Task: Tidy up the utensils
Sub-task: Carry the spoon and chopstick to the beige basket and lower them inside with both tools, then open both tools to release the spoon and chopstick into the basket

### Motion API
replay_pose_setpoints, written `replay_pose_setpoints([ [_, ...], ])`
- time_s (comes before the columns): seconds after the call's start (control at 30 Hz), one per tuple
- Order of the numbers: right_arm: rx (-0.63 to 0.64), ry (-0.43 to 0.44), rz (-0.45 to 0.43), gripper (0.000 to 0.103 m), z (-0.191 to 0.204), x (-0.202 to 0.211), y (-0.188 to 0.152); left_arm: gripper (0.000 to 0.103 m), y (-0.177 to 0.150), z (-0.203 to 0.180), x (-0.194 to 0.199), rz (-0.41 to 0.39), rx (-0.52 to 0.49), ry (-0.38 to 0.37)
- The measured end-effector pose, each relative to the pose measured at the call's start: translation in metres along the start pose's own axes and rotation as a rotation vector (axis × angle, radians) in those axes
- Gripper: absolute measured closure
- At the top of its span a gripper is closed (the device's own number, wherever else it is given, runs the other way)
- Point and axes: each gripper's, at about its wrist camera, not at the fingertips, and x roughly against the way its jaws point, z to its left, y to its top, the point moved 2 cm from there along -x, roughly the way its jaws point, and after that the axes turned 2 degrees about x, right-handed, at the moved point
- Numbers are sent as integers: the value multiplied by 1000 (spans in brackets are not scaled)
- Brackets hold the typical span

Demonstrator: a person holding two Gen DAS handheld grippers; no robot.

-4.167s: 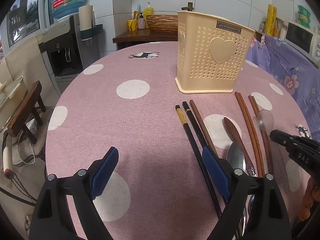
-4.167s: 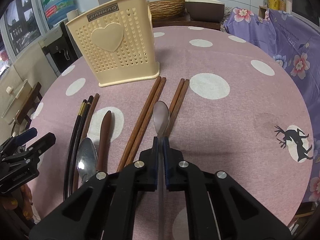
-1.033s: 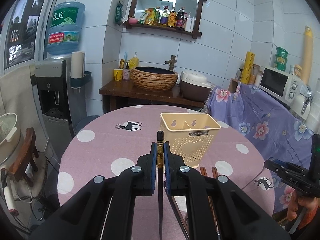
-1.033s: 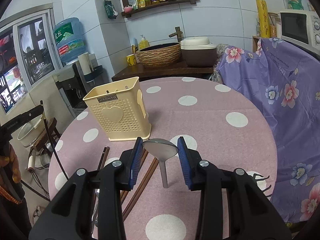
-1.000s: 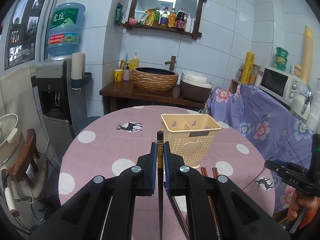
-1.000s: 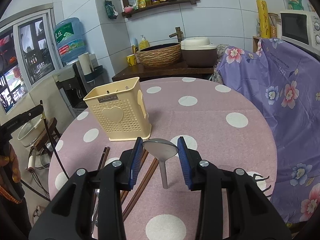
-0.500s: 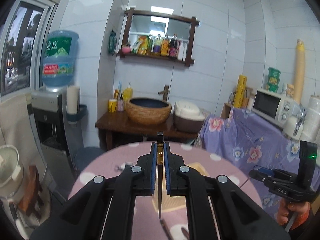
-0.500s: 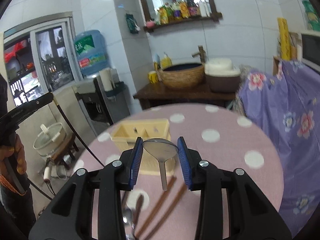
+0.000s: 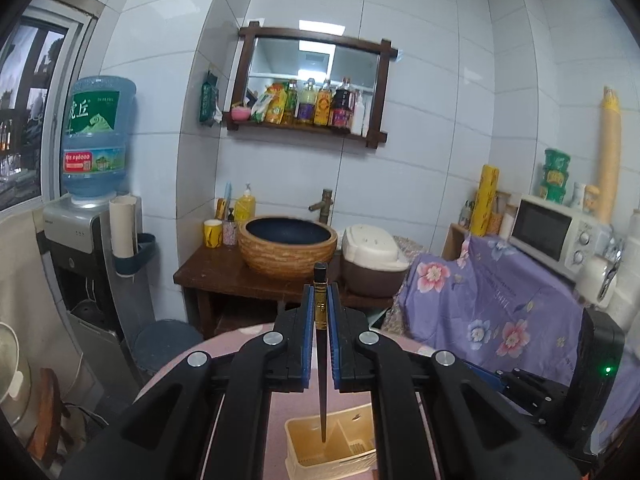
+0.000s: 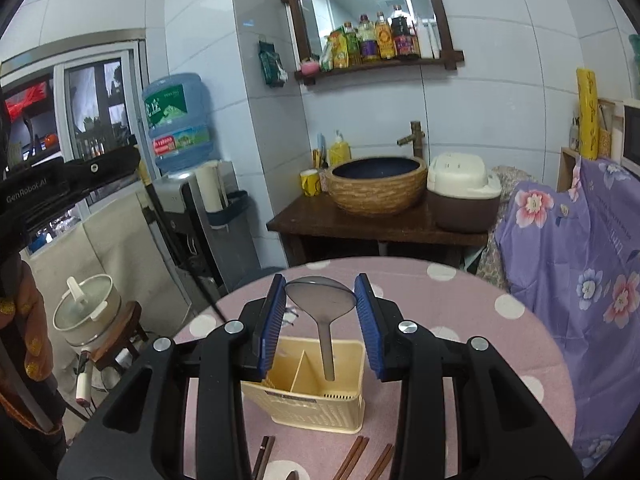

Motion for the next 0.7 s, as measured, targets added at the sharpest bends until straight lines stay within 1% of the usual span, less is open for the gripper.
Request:
replay_pose_setpoints([
  [0.23,-2,-5,74,67,-3,-33,-37,95,-55,18,-39,131,58,-1],
  [0.3,-4,-1,92,67,-3,-40,-44,95,-70,22,-48,160,55,15],
  [0.43,-6,-10,116,67,-3,-52,-55,96,-87,28,-61,210,74,13],
  [0.5,-15,-14,130,67,-6,-57,-60,100,-93,28,-64,225,66,18],
  [0.7,-35,-23,134,67,-10,-65,-69,100,-105,29,-74,253,63,29],
])
